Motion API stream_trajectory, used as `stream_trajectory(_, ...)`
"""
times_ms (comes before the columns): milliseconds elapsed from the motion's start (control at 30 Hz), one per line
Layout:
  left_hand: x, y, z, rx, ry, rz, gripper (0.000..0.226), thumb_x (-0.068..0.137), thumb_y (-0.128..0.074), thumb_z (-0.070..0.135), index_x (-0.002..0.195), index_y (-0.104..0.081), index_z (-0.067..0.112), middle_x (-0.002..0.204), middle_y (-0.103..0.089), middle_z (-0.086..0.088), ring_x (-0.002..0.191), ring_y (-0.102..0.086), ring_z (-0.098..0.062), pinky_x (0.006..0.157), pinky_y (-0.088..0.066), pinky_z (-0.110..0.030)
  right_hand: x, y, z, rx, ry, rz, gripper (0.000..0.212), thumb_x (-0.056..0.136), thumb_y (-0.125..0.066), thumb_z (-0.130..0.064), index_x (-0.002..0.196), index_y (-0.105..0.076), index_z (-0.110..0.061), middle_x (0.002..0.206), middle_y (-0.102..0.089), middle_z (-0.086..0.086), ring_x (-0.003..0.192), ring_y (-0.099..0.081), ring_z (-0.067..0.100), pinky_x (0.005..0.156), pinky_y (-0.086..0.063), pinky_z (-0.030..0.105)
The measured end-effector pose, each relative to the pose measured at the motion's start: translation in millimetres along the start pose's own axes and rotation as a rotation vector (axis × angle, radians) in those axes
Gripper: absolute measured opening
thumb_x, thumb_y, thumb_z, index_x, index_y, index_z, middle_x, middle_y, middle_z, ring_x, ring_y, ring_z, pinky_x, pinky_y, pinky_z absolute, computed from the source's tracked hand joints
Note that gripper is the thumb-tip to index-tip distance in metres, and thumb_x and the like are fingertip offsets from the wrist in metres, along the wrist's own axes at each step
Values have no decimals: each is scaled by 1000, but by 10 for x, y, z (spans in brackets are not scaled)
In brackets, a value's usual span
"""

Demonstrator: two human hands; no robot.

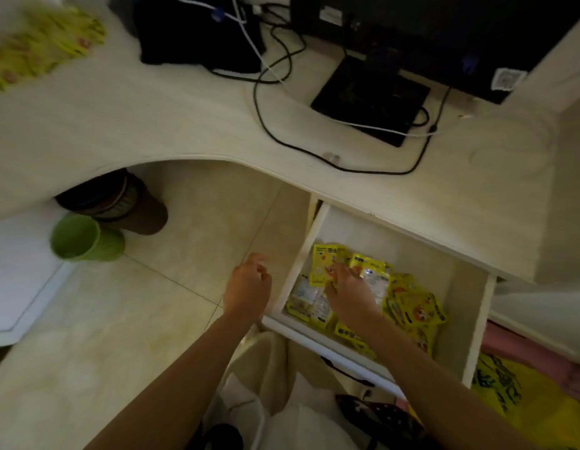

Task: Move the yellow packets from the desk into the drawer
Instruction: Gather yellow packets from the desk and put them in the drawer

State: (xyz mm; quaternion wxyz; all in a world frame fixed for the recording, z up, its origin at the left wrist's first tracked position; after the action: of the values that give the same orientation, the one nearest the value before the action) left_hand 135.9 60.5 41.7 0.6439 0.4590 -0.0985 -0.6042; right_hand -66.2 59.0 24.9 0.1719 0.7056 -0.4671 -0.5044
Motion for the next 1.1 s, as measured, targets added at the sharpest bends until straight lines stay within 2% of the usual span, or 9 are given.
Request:
stream_trajectory(67,-54,185,-197,-20,39,66,37,90,-51,12,126,-54,19,111,-67,-2,108,-58,-23,89,-49,-35,16,-83,-264,-55,69,-29,38,96,-42,-23,133,-39,-13,130,-52,14,115,-54,34,89,-47,42)
stream_trajectory(167,-134,425,-484,-6,68,152,34,92,-51,14,125,-54,20,109,-67,-1,108,-59,-20,87,-49,-33,43,-227,-647,-61,156,-59,40,97,-43,-22,135,-41,-11,131,-54,14,117,-56,31,90,-51,40)
stream_trajectory(300,-218,726,-916,-31,142,234,31,93,-52,17,123,-55,20,109,-67,-1,107,-59,-19,86,-48,-29,42,-505,-1113,-144,238,-121,37,96,-41,-21,131,-43,-10,129,-53,12,115,-54,29,91,-50,43)
stream_trajectory(467,-205,1087,-1554,-68,242,252,28,95,-50,23,122,-56,20,110,-67,-2,102,-61,-17,81,-48,-25,118,-860,-1695,-195,298,-187,39,97,-41,-21,134,-41,-8,132,-51,12,119,-52,26,97,-46,39)
stream_trajectory(600,-82,1492,-1981,-58,253,261,27,95,-51,22,121,-56,20,105,-66,2,103,-60,-15,82,-47,-24,242,-1088,-2217,-200,305,-221,42,98,-40,-21,137,-39,-8,136,-49,11,121,-50,24,99,-45,37)
stream_trajectory(867,414,2346,-2547,-4,222,287,27,95,-50,22,121,-56,21,110,-66,2,106,-58,-15,86,-47,-27,582,-1373,-3339,-198,355,-174,38,98,-41,-21,134,-42,-9,131,-53,8,115,-54,21,95,-47,33)
stream_trajectory(1100,1036,2957,-2730,-5,226,355,23,94,-50,23,115,-59,21,109,-66,2,104,-59,-16,81,-47,-27,1031,-1328,-4215,-213,416,-120,41,98,-41,-23,136,-43,-10,132,-54,10,118,-53,24,94,-44,32)
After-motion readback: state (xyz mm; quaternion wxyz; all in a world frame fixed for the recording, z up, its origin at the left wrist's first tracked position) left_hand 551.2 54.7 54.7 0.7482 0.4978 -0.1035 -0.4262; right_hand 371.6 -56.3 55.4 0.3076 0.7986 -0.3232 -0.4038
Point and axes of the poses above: each hand's wrist, its own x-axis towards the middle knuckle, its own y-axis out of the back of the hand, z = x × y, the point moved 6 cm from there along x, towards the middle knuckle
